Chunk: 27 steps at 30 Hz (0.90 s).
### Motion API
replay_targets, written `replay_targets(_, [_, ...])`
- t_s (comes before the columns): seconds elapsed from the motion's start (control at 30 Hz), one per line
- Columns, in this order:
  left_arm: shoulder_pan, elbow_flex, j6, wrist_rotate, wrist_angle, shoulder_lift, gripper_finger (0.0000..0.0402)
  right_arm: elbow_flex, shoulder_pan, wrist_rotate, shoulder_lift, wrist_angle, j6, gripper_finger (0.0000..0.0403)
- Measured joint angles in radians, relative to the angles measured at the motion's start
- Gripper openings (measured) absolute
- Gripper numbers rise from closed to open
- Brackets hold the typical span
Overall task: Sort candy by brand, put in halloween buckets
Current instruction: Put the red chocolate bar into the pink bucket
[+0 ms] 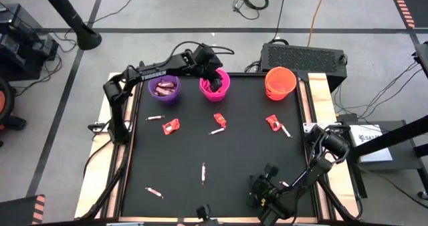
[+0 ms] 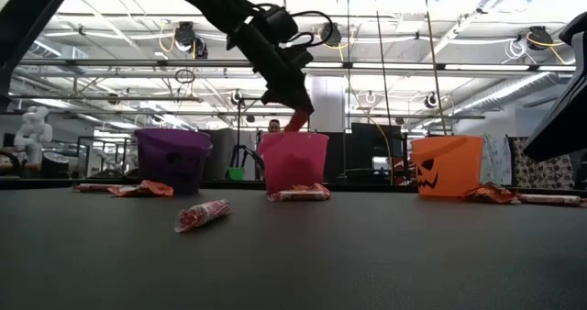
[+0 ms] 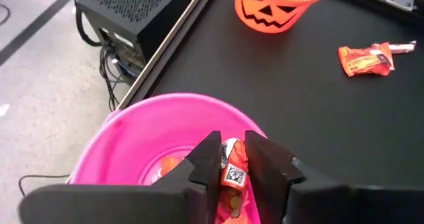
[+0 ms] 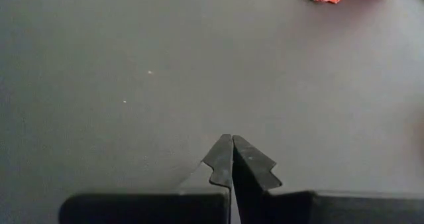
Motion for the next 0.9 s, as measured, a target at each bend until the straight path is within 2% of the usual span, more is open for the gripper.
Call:
replay_targets(0.33, [-0.013, 0.014, -0.03, -0.044, -0.002, -0.042, 0.0175, 0.0, 0.007, 0.0, 0.0, -0.011, 0.057, 0.0])
replay_targets(0.43, [-0.015, 0.029, -0.051, -0.039, -0.059, -0.054, 0.0195, 0.0, 0.007, 0.0, 0.0, -0.001, 0.058, 0.0])
replay_targets(0.63, [-0.064, 0.051, 0.002, 0.005, -0.251, -0.12, 0.0201, 0.0, 0.01, 0.0, 0.0, 0.008, 0.058, 0.0])
replay_targets(0.77, [-0.168, 0.051, 0.106, 0.013, -0.396, -0.147, 0.0201, 0.0, 0.01, 0.0, 0.0, 0.019, 0.058, 0.0])
replay_targets(0.9, [-0.292, 0.051, 0.182, 0.012, -0.464, -0.147, 0.0201, 0.0, 0.01, 0.004, -0.001, 0.027, 0.058, 0.0])
